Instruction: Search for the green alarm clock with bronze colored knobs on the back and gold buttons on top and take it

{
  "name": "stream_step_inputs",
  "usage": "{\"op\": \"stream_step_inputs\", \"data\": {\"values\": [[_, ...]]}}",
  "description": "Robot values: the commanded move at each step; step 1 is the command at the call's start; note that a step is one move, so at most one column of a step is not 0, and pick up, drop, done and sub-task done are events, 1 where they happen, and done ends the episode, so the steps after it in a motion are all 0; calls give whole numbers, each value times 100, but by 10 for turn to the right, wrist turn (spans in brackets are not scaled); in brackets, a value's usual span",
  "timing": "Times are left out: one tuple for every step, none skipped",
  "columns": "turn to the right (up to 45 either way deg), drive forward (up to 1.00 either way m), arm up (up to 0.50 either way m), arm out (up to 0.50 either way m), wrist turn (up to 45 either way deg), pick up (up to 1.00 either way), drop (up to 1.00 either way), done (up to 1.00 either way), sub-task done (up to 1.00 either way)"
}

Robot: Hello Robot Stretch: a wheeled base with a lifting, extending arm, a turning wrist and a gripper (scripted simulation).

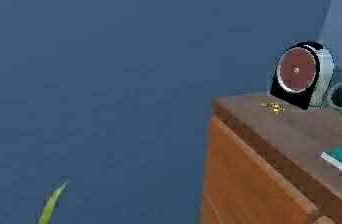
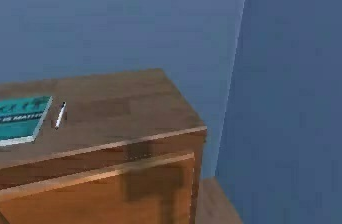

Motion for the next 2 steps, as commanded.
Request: {"op": "stream_step_inputs", "data": {"values": [[360,0,0,0,0,0,0,0,0],[0,25,0,0,0,0,0,0,0]]}}
